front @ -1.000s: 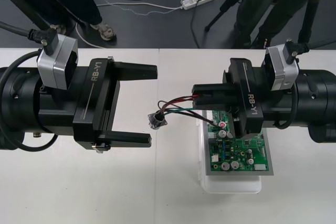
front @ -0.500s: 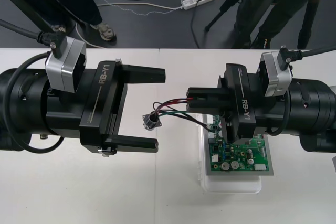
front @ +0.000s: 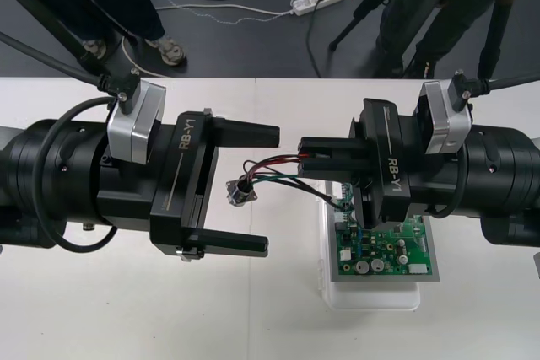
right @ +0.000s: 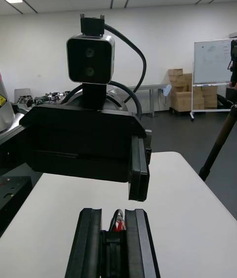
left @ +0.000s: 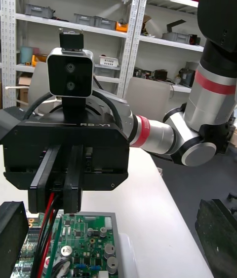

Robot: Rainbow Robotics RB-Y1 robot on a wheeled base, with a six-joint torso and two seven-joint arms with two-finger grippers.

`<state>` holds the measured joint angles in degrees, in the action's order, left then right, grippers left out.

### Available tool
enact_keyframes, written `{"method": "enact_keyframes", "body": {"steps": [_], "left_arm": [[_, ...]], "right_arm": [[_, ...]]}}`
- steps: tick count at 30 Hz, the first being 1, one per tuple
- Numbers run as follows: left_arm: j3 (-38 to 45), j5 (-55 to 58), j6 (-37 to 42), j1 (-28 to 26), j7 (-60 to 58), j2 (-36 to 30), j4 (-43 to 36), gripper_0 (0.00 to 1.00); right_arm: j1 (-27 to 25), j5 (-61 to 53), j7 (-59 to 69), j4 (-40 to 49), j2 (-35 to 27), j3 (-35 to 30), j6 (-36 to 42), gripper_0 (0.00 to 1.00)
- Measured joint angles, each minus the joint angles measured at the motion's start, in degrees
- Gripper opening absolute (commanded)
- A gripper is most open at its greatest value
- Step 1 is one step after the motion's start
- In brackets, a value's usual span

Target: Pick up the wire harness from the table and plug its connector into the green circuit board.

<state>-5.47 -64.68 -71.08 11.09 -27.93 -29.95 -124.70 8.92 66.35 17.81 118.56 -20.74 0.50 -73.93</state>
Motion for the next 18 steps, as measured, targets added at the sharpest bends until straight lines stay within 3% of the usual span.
{"method": "enact_keyframes", "body": {"steps": [18], "left_arm": [[-2.21, -2.87, 1.62, 0.0, 0.01, 1.35, 2.82, 1.0]], "right_arm": [[-1.17, 1.38, 0.0, 0.29, 0.0, -0.77, 0.04, 0.0]]}}
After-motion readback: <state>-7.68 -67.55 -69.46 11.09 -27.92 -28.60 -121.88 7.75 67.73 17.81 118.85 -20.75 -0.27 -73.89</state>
